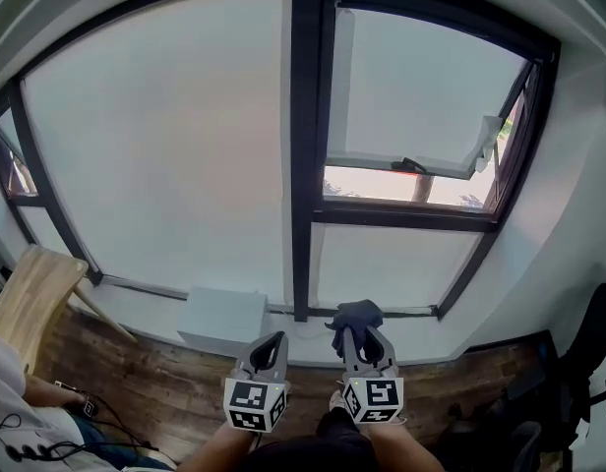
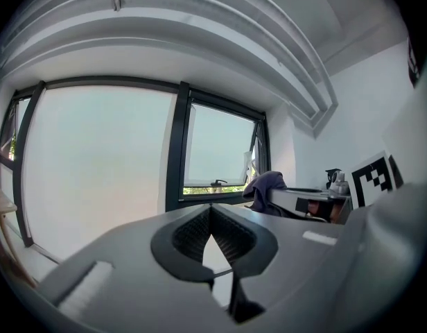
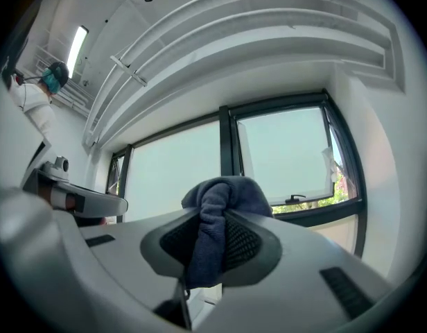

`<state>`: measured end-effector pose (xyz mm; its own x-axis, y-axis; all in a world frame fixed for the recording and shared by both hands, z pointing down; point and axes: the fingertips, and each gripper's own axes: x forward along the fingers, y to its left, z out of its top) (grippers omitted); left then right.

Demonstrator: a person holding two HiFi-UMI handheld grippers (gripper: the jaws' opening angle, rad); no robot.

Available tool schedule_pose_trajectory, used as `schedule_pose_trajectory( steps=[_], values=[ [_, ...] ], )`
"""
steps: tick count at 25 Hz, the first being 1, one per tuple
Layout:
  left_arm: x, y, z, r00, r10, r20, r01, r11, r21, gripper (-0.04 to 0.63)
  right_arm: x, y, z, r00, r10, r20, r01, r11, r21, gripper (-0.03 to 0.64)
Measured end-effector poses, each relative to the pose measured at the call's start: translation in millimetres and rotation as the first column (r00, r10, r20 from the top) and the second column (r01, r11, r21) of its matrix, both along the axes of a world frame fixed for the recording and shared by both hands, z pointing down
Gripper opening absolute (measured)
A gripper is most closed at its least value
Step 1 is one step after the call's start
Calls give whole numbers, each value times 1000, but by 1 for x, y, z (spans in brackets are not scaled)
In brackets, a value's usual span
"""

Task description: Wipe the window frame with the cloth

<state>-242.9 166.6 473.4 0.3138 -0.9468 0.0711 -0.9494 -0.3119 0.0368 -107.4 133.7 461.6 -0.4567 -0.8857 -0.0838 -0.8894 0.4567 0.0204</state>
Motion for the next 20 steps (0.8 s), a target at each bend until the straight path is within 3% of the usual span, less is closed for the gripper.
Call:
schedule_pose_trajectory(
  steps=[20],
  values=[
    [73, -277, 36, 999, -51, -15, 47, 976, -211, 8, 55, -276, 41, 994, -101, -30, 93, 975, -202, 80]
  ],
)
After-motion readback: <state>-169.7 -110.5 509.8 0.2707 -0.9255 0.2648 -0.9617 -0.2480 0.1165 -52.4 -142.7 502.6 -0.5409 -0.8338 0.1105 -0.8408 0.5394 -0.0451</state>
